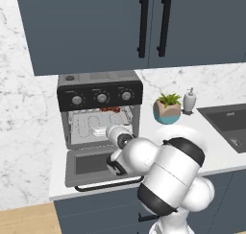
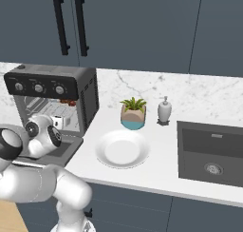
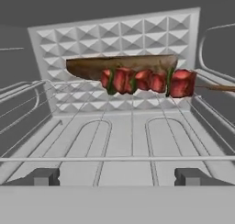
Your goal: Pick up the kebab skewer and baguette bread, and place them inside the toaster oven. Close the toaster oven door and start by setting the timer.
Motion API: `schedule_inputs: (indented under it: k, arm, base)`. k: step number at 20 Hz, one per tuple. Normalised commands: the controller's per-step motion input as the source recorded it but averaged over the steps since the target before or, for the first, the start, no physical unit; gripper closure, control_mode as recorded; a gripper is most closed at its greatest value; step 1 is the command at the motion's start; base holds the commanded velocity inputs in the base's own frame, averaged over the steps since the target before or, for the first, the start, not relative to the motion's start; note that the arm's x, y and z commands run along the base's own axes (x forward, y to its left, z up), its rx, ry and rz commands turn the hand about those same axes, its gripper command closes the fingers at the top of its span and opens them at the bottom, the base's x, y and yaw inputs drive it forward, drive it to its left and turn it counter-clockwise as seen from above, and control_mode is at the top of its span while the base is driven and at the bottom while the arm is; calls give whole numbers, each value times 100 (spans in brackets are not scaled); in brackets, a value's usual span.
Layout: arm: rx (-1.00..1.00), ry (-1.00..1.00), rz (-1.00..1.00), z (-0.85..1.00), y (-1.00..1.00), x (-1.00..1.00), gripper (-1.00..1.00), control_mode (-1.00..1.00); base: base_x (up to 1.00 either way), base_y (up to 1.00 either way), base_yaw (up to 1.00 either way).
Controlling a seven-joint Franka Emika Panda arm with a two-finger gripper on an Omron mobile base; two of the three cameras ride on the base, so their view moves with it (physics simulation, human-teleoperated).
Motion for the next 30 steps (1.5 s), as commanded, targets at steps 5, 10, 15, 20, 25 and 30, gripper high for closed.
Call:
schedule_inputs:
  k: [5, 10, 15, 20, 25, 30]
  arm:
    - [1, 0, -1, 37, 0, -37, -100, -100]
    - [1, 5, -5, 36, 0, -58, -100, -100]
    - [0, 14, -10, 53, 0, -54, -100, -100]
    - [0, 19, -11, 49, 0, -54, -100, -100]
    - [0, 18, -8, 26, 0, -67, -100, -100]
    - [0, 8, -1, 11, 3, -88, -100, -100]
  base:
    - [0, 0, 0]
    - [0, 0, 0]
    - [0, 0, 0]
    - [0, 0, 0]
    - [0, 0, 0]
    - [0, 0, 0]
